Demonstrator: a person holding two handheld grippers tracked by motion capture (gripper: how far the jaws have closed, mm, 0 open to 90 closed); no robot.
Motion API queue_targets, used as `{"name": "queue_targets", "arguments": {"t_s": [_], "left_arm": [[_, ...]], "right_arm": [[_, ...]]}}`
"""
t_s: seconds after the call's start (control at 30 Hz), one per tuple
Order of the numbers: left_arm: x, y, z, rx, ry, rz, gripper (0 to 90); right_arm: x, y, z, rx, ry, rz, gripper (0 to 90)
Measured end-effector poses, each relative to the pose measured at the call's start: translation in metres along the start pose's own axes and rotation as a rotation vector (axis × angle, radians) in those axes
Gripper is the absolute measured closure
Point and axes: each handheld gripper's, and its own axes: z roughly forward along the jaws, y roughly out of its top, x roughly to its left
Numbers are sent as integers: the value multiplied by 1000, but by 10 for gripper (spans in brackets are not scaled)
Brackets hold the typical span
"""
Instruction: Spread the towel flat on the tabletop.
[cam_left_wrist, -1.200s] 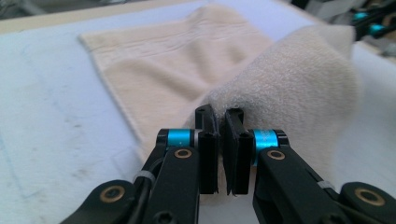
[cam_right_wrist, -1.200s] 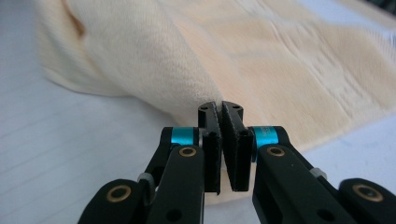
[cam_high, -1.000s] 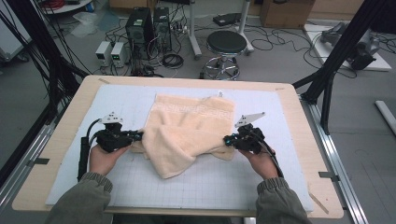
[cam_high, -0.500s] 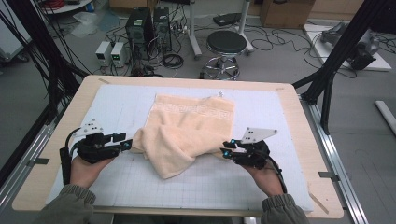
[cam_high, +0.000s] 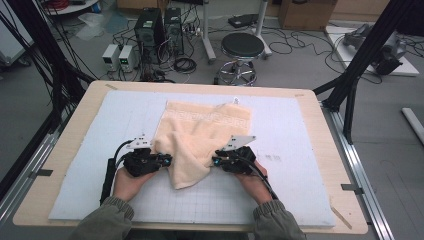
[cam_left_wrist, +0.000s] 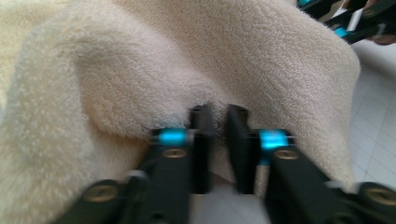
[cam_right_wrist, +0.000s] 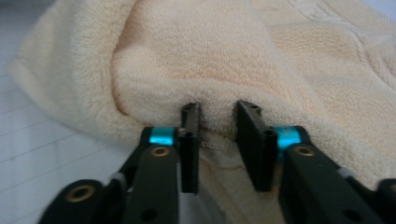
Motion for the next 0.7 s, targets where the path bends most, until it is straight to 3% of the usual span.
{"name": "queue_targets", "arguments": {"t_s": [0.07, 0.17, 0.2, 0.23, 0.3, 0.33, 0.37, 0.5, 0.57, 0.6, 0.63, 0.7], "left_arm": [[-1, 2, -3, -2, -1, 15, 871], [-3, 6, -20, -50, -16, 13, 874], [-4, 9, -27, -69, -21, 14, 873], [-5, 11, -37, -80, -17, 29, 873], [-7, 16, -56, -110, -24, 42, 875], [-7, 16, -56, -110, -24, 42, 895], [-10, 22, -79, -159, -16, 39, 897], [-16, 31, -106, -204, -4, 58, 898], [-18, 31, -108, -209, -9, 61, 897], [-23, 28, -106, -179, -26, 78, 896], [-23, 28, -106, -179, -26, 78, 895], [-30, 14, -90, -136, -68, 72, 864]], "right_arm": [[-3, 1, 2, 7, 22, 8, 838], [-4, 1, -6, 7, 41, 36, 843], [-2, 3, -20, -9, 51, 40, 843], [-2, 3, -20, -9, 51, 40, 843], [2, 7, -38, -29, 51, 16, 843], [2, 7, -38, -29, 51, 16, 843], [9, 12, -60, -51, 57, -1, 844], [16, 21, -88, -101, 63, -10, 845], [19, 25, -98, -108, 65, -12, 845], [20, 26, -101, -96, 70, -17, 845], [21, 27, -103, -82, 59, -34, 844], [19, 24, -105, -65, 55, -26, 844]]}}
